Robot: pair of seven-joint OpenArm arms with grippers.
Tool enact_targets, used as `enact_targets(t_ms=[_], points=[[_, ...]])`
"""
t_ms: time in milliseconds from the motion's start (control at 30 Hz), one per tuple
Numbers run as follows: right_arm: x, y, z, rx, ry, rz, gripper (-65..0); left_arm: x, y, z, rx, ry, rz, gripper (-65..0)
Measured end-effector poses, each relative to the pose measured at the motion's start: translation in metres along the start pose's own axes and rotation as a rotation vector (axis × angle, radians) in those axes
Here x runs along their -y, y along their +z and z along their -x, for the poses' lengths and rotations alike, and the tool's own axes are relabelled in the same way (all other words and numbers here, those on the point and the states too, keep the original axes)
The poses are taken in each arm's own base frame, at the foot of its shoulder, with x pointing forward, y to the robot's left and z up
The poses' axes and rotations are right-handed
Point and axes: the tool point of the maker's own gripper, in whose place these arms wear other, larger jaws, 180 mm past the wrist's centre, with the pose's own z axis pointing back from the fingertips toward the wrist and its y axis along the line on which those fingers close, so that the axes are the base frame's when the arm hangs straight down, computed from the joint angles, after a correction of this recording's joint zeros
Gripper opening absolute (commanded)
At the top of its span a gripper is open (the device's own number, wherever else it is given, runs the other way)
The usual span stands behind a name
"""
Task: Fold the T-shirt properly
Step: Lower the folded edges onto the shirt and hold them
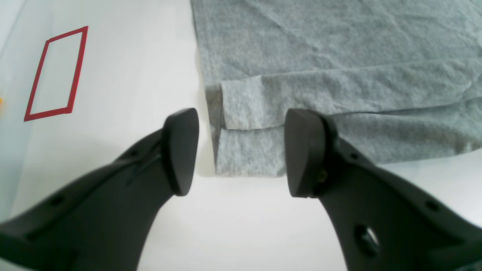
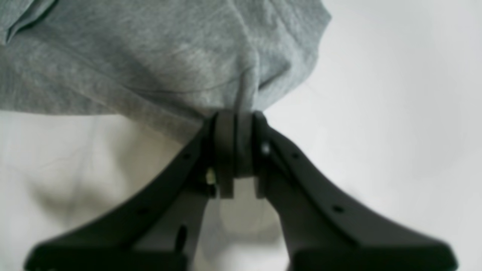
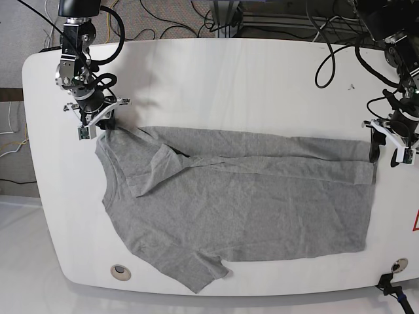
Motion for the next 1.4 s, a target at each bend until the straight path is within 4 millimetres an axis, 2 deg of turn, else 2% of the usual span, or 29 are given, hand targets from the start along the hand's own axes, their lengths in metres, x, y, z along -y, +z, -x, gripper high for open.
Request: enact_targets(t_ms=[167, 333, 500, 700, 867, 1033, 1100, 1167, 1233, 1300, 1400], points=[[-0.001, 0.0, 0.0, 0.001, -0.002, -0.001, -60.7, 0.0, -0.001, 0.004, -0.007, 0.01, 0.002, -30.6], [-0.001, 0.0, 0.001, 0.006, -0.002, -0.001, -60.7, -0.011, -0.002, 0.038, -0.077, 0.093, -0.023, -30.5], [-0.001, 0.001, 0.002, 0.004, -0.003, -0.001, -60.7, -0.012, -0.009, 0.054, -0.108, 0.15, -0.019, -30.5], [-0.001, 0.001, 0.003, 0.003, -0.003, -0.001, -60.7, -0.013, -0.018, 0.062, -0.121, 0.194, -0.015, -30.5], [-0.001, 0.001, 0.003, 0.003, -0.003, -0.001, -60.7, -0.017, -0.034, 0.048, -0.081, 0.235, -0.01, -30.5], [-0.001, 0.001, 0.003, 0.003, -0.003, -0.001, -60.7, -0.015, -0.04, 0.068, -0.163, 0.22, -0.013, -30.5], [-0.001, 0.001, 0.003, 0.003, -0.003, -0.001, -60.7, -0.017, -0.043, 0.059, -0.132, 0.207, -0.021, -30.5], [-0.001, 0.001, 0.003, 0.003, -0.003, 0.0, -60.7, -0.01, -0.05, 0.052, -0.102, 0.203, -0.011, -30.5], [-0.001, 0.001, 0.003, 0.004, -0.003, -0.001, -60.7, 0.0, -0.053, 0.062, -0.135, 0.201, 0.015, -30.5], [-0.001, 0.001, 0.003, 0.004, -0.003, -0.001, -60.7, 0.002, -0.054, 0.078, -0.175, 0.228, 0.001, -30.5], [-0.001, 0.001, 0.003, 0.004, -0.003, -0.001, -60.7, -0.001, -0.06, 0.079, -0.153, 0.258, -0.004, -30.5]])
